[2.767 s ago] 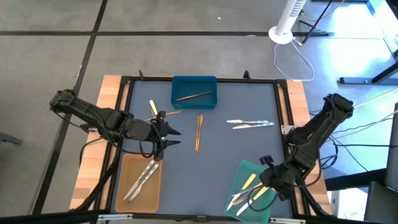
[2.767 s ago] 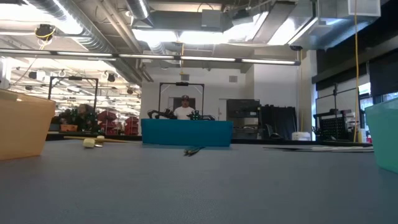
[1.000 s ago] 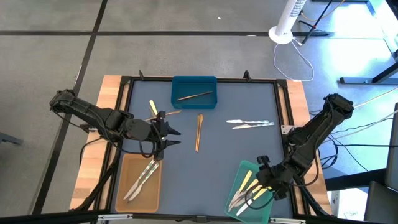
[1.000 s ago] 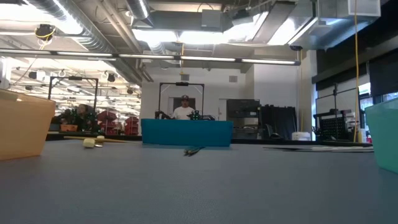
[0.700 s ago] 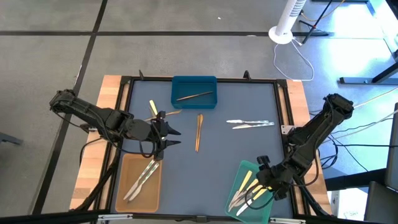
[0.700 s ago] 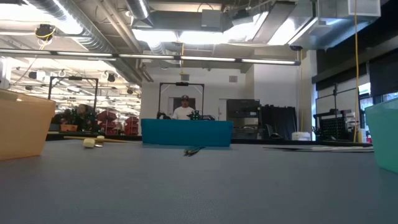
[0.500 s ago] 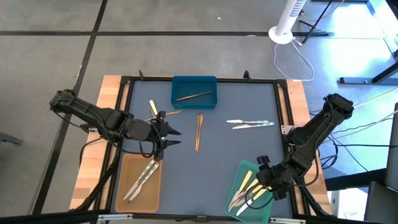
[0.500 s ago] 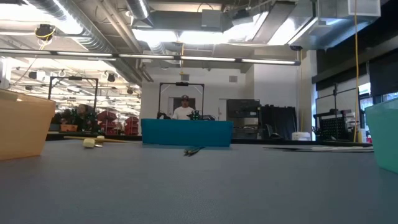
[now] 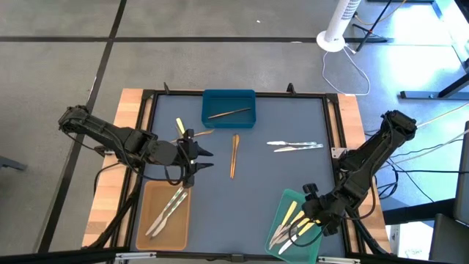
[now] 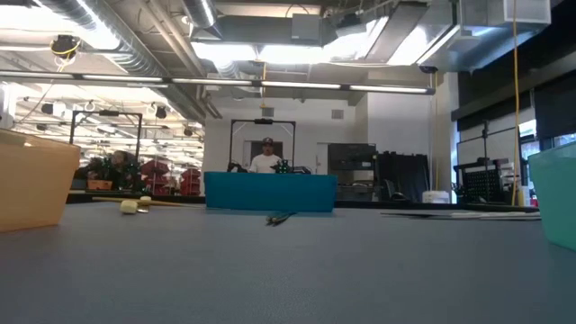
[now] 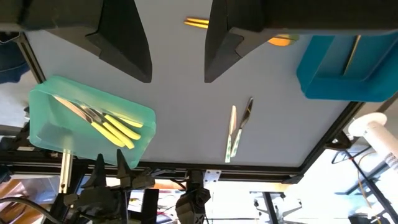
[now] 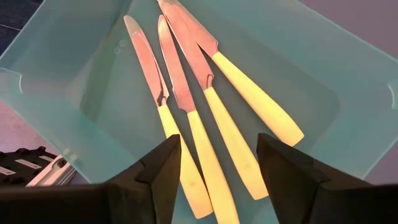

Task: Sort silverware by color (type)
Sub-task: Put the gold knife into the blue bin

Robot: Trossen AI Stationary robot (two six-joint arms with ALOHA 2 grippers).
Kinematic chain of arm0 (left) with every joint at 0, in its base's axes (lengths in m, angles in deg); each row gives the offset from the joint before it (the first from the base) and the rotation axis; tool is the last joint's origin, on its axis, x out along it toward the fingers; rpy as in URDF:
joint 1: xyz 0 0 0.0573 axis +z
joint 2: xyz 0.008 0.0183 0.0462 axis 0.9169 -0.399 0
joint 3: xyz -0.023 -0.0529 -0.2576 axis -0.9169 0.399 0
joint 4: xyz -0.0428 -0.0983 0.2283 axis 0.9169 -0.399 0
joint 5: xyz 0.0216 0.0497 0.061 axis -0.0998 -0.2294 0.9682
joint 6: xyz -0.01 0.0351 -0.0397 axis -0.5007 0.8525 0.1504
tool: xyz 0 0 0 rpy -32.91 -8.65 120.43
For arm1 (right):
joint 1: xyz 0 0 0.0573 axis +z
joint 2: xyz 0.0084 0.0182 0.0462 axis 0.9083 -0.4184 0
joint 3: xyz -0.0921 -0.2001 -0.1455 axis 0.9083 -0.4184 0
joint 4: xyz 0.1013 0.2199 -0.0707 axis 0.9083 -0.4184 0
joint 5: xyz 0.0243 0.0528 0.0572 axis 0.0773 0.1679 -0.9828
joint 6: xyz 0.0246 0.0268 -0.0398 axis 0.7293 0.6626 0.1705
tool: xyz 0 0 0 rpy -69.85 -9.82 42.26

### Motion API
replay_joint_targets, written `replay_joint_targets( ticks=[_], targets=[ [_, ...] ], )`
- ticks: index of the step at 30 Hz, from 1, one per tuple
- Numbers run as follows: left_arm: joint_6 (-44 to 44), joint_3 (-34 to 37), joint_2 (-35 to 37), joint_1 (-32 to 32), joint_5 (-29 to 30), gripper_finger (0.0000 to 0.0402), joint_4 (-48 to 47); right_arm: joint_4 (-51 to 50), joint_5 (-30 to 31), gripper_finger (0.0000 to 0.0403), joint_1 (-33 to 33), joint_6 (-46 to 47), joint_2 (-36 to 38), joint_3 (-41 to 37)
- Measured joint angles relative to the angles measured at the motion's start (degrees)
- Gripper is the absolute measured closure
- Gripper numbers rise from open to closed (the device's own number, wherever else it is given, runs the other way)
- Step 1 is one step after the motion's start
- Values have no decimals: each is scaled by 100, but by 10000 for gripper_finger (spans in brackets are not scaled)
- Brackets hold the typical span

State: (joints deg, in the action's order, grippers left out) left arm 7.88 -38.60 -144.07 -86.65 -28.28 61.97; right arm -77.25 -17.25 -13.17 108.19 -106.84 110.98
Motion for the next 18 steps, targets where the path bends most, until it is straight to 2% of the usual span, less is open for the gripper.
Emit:
replay_joint_targets(
  ticks=[5,9,18],
  targets=[
    [0,0,0,127,-39,260,0,-9,7,203,0,-45,0,133],
    [0,0,0,468,-266,260,-4,-37,44,203,0,-476,0,367],
    [4,0,2,1554,-1305,260,-231,-103,1251,203,0,-690,2,782]
  ],
)
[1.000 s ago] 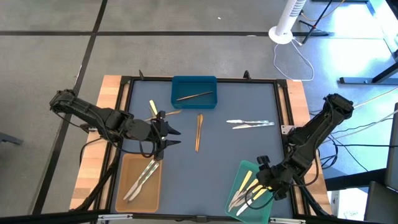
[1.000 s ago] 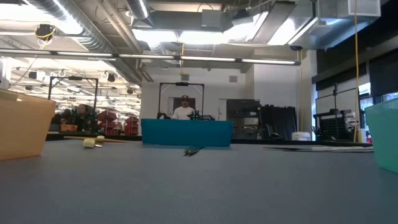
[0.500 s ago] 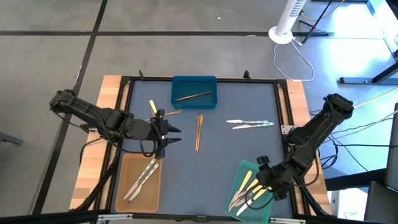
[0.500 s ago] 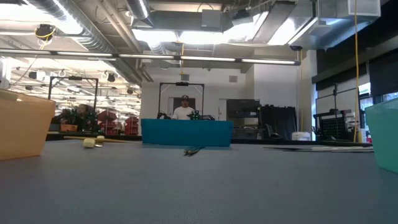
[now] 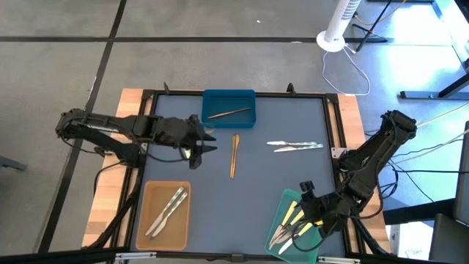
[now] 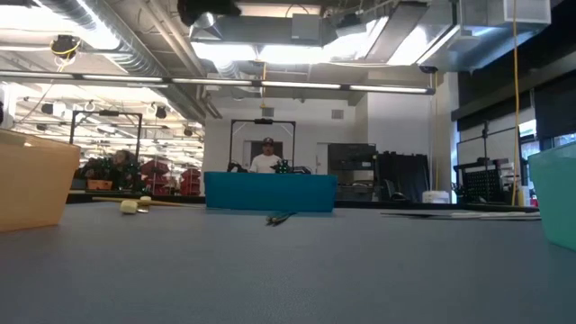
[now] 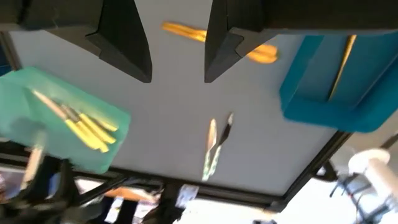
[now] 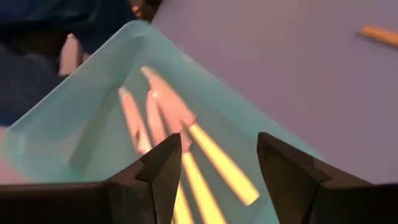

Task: Sort silverware by color (type)
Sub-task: Put the gold knife into the blue bin

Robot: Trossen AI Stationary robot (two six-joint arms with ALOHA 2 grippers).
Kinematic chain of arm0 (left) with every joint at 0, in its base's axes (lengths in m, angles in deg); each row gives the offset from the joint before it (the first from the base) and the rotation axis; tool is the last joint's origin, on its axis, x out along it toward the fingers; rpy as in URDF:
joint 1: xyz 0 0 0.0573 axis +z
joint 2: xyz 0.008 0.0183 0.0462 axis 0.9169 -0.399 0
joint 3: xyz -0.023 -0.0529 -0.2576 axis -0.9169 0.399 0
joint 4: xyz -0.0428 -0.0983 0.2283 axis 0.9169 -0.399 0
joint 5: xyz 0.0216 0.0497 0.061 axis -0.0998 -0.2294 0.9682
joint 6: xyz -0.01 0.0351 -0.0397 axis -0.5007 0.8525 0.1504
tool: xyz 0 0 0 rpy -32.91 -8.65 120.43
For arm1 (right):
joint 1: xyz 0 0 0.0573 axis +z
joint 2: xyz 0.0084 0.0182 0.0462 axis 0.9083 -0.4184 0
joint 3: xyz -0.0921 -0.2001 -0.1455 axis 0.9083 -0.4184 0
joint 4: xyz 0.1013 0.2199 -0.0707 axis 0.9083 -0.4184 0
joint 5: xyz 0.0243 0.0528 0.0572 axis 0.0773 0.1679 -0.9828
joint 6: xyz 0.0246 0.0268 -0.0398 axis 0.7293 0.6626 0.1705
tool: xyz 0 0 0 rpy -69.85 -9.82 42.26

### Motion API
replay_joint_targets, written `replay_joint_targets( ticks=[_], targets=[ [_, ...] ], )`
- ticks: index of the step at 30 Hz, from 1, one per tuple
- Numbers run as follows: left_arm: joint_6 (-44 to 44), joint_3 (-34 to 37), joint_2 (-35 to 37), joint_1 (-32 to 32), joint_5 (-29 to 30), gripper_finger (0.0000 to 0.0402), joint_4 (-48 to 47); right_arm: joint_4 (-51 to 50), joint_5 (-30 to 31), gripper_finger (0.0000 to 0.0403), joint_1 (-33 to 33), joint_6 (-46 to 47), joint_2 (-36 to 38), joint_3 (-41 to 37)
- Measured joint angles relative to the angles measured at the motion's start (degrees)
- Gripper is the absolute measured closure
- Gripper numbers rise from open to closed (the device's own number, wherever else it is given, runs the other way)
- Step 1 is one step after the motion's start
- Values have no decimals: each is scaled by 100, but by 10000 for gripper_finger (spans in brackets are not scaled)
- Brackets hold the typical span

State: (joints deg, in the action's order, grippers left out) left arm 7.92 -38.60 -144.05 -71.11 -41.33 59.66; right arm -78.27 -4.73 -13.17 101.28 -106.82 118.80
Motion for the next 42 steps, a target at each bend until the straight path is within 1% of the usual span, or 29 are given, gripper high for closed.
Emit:
replay_joint_targets(
  ticks=[4,8,13,19,23,26,30,33,38,42],
  targets=[
    [198,0,0,416,-184,260,-425,51,364,203,0,-220,0,26],
    [236,0,0,838,-390,260,-1040,55,802,203,0,-230,0,26],
    [238,0,0,1337,-394,260,-1921,65,1224,203,0,-230,0,26],
    [491,0,0,1792,-374,260,-2816,374,1490,203,0,-231,0,26],
    [533,0,0,2023,-355,260,-3279,766,1499,203,0,-234,0,26],
    [683,34,4,2148,-328,260,-3373,961,1499,203,0,-367,0,26],
    [878,325,4,2326,-330,260,-3311,1292,1498,203,0,-553,0,26],
    [905,676,4,2455,-324,260,-3309,1512,1496,203,0,-680,0,26],
    [947,1297,0,2693,-324,260,-3275,1553,1506,203,0,-682,0,26],
    [1077,1758,0,2843,-326,260,-2977,1554,1520,203,0,-682,0,26]
  ],
)
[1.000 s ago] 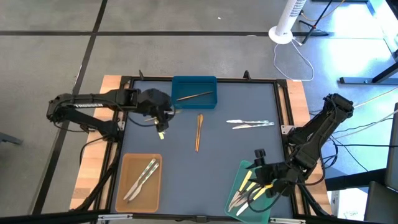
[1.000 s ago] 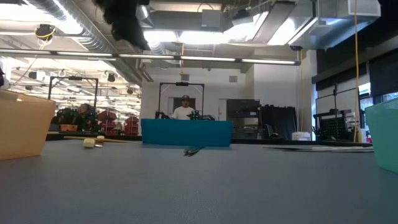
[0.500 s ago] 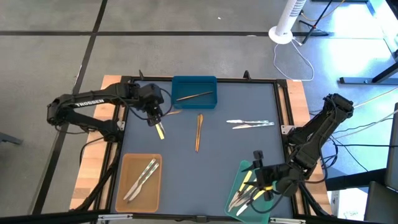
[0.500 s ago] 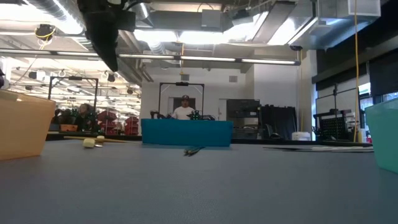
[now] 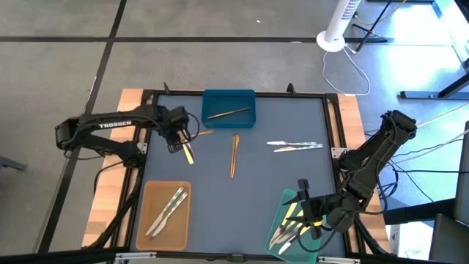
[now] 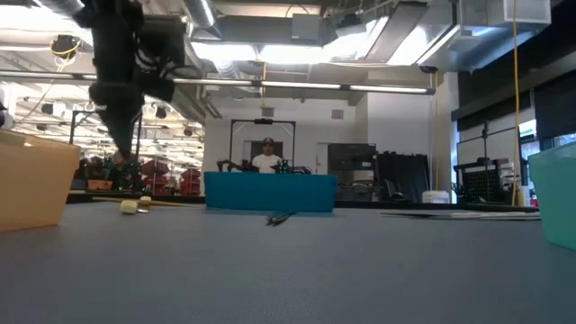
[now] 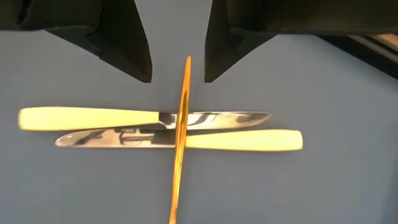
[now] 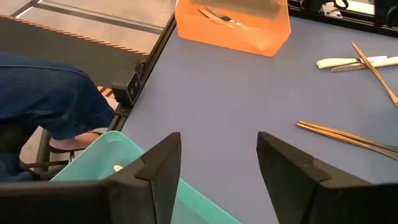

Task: Sort silverware by color (type)
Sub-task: Put the gold knife into the blue bin

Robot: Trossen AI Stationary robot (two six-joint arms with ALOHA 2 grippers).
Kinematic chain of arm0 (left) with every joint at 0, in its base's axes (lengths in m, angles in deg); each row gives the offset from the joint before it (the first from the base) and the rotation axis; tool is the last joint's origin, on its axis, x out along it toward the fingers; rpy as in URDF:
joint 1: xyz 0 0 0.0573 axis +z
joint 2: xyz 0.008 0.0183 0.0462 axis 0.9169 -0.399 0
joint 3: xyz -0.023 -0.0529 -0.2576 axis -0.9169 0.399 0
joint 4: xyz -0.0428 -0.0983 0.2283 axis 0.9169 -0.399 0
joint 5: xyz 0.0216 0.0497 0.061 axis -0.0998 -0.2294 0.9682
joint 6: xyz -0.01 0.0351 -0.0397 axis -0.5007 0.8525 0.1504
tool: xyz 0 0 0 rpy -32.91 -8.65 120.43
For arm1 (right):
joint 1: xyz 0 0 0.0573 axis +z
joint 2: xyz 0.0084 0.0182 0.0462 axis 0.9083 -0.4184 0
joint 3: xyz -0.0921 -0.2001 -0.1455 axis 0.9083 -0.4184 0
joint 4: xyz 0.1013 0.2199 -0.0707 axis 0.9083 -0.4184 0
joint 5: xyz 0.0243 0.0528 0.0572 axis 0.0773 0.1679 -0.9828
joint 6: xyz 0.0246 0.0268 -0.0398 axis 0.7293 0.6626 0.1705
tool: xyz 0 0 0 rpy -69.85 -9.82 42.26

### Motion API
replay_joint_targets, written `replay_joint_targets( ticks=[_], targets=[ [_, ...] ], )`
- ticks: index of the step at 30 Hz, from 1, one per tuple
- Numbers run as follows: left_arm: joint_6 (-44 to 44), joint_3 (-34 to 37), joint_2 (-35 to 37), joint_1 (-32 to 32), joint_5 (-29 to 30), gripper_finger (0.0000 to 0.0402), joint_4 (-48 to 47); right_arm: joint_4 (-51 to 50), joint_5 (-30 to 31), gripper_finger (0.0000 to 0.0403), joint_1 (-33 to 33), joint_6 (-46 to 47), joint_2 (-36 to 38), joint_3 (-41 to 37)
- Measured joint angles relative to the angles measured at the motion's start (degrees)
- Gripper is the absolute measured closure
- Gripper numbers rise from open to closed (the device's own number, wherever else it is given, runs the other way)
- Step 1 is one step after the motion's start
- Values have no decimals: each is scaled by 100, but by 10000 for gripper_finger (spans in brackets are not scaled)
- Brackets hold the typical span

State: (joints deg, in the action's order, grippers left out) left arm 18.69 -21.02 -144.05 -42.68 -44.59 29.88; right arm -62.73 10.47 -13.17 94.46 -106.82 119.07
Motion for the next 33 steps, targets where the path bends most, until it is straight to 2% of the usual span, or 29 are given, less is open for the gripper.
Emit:
replay_joint_targets(
  ticks=[4,16,23,27,33],
  targets=[
    [23,330,-5,106,-14,260,255,-2,34,203,0,0,0,0],
    [66,307,-9,180,-219,260,269,-4,35,203,0,0,0,0],
    [-418,307,-15,180,-313,260,286,-7,37,203,0,0,0,0],
    [-675,307,-143,180,-391,260,462,-9,37,203,0,-2,0,0],
    [-606,303,-646,180,-311,260,585,-21,37,203,0,-3,0,0]
  ],
)
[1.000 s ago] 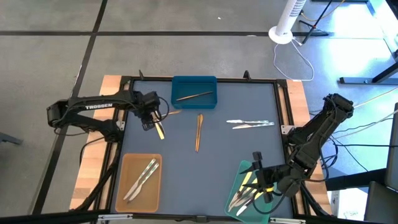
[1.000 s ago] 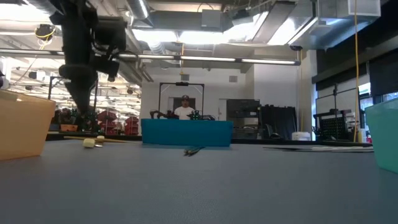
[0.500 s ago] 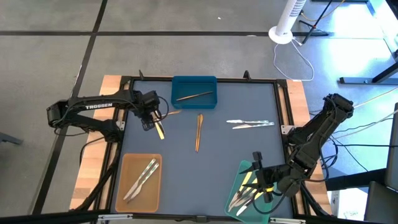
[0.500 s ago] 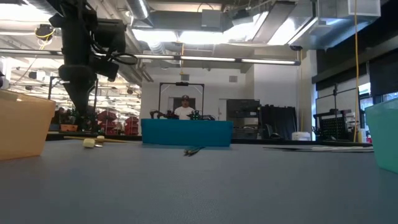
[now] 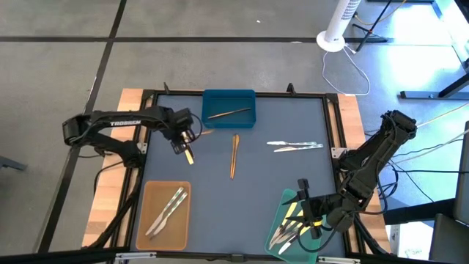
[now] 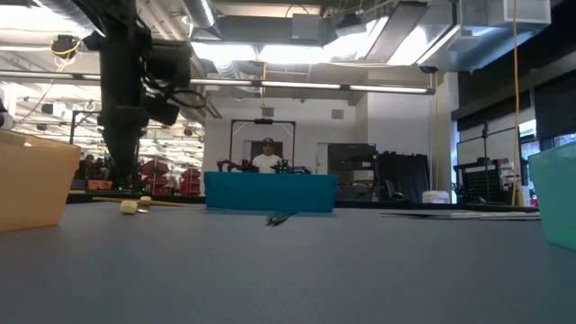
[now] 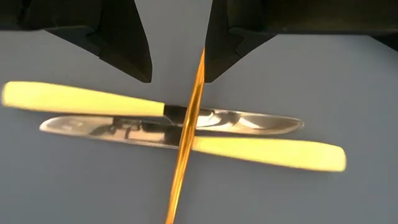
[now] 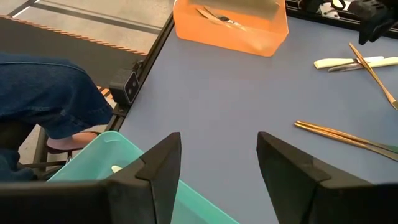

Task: Sort silverware by color (type)
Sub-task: Put the gold knife into the blue bin

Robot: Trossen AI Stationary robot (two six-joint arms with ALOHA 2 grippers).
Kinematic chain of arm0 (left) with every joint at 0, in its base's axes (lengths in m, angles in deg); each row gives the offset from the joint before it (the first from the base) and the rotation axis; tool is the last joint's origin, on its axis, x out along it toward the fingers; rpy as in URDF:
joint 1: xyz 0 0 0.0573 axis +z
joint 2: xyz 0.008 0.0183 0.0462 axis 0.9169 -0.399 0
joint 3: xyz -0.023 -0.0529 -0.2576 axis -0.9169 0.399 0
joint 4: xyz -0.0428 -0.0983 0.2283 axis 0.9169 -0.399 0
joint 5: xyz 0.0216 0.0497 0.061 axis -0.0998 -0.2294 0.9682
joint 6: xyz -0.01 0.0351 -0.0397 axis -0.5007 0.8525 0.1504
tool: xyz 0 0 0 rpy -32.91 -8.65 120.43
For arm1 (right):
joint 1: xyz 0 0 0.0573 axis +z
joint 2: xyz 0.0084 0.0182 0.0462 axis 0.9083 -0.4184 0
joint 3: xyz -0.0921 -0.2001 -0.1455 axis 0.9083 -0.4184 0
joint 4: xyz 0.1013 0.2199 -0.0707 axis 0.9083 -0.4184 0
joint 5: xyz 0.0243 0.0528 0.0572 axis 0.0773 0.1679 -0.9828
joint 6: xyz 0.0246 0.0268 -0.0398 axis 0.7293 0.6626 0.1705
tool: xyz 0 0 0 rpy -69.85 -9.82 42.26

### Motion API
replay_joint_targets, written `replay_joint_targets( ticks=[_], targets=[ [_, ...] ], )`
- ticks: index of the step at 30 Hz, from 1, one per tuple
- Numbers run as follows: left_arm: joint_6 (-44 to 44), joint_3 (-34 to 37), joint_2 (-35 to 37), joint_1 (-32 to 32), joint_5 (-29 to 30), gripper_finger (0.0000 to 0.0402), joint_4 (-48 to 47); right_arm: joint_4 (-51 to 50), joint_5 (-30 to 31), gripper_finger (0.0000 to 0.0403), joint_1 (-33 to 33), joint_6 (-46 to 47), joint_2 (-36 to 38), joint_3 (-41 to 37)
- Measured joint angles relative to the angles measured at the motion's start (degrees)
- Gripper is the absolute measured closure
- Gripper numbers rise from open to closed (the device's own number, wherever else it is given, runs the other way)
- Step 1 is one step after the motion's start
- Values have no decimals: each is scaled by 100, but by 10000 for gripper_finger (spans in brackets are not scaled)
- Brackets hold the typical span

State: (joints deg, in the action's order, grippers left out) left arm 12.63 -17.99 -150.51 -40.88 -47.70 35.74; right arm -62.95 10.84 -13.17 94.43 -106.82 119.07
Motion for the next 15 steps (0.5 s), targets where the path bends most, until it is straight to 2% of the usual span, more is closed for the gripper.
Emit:
replay_joint_targets(
  ticks=[15],
  targets=[
    [178,0,-558,327,51,260,263,-27,-2,203,0,-2,0,0]
  ],
)
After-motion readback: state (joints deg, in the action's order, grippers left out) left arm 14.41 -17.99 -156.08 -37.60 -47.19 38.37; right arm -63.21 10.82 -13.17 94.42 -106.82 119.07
